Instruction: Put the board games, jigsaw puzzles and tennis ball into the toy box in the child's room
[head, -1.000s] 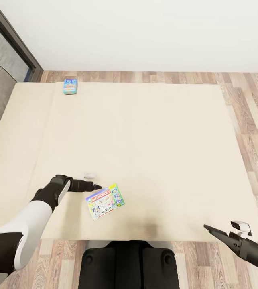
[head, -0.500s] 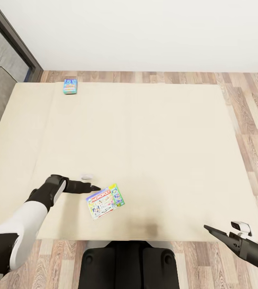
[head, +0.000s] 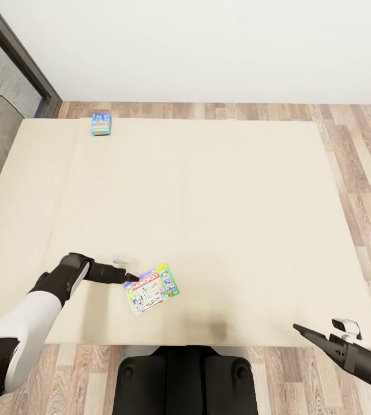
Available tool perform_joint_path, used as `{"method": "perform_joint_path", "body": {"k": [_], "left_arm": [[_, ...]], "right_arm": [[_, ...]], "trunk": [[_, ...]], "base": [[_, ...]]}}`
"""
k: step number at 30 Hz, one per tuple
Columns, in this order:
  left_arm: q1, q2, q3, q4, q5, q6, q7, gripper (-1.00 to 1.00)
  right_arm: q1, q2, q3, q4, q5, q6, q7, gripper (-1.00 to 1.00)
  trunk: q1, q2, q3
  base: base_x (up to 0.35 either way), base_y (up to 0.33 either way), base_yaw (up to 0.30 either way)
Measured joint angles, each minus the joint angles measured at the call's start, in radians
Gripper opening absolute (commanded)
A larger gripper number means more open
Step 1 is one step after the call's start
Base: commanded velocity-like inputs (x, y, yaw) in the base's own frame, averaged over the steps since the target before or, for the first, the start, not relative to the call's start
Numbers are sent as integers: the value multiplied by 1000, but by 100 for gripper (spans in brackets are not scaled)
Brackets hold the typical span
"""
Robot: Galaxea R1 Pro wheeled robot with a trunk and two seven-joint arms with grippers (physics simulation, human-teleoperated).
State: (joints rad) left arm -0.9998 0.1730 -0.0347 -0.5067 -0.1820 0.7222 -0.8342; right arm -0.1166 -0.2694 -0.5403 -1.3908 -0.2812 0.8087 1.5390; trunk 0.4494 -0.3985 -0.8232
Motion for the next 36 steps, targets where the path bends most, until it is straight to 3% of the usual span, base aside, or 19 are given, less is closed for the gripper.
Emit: {"method": "perform_joint_path", "body": {"k": [14,20,27,32,36], "left_arm": [[28,-3,-17,7,-17,3,-22,100],[38,-8,-62,8,-13,7,-15,100],[39,-10,-86,11,-12,7,-11,100],[40,-11,-91,14,-11,7,14,100],[41,-11,-92,14,-11,6,76,100]], "right_arm": [[0,2,0,4,29,0,0,100],[0,3,0,4,33,0,0,100],[0,3,0,4,34,0,0,100],[0,4,0,4,34,0,0,100],[0,4,0,4,34,0,0,100]], "trunk": [[0,0,0],[0,0,0],[0,0,0],[0,0,0],[0,0,0]], "base": [[0,0,0],[0,0,0],[0,0,0],[0,0,0],[0,0,0]]}}
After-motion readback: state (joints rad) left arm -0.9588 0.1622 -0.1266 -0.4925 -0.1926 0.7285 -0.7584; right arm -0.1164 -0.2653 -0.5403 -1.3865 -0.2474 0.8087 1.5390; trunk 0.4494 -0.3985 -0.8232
